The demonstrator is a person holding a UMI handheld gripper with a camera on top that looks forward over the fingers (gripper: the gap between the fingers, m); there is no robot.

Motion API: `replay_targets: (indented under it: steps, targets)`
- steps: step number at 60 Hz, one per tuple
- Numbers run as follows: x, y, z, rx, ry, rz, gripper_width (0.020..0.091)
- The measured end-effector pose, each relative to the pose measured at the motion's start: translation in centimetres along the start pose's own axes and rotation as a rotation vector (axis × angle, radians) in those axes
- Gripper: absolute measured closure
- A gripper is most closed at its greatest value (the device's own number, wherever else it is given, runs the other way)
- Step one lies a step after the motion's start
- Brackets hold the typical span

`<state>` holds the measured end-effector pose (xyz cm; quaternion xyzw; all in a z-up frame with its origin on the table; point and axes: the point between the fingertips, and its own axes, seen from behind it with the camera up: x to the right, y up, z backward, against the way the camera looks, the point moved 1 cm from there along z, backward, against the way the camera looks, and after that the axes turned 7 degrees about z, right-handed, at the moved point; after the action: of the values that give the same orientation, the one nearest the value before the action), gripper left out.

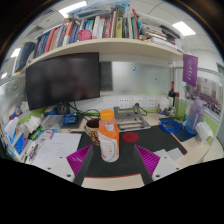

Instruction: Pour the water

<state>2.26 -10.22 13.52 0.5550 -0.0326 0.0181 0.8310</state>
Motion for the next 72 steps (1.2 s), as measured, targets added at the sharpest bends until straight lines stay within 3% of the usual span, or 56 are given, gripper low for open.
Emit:
replay_targets:
  steps: [22,25,33,39,51,55,72]
  targets:
    - [-0.8,0.4,-10.8,0.056,0.042,0.067,0.0272]
    - [-1.1,0.3,-11.7,0.062,0.053,0.063,0.0309]
    - [-1.7,0.6,-12.8,0.101,0.072,0.062,0.0511]
    - [-1.6,0.8,-13.2,0.134,0.062,0.070,0.0547]
    - [-1.4,1.1,-13.2,0.184,0.048,0.074,0.0697]
    - [-1.6,1.2,-13.4,0.183,0.053,0.081,0.0726]
    - [2.1,4.0,-13.6,0.133,0.019,0.267,0.0728]
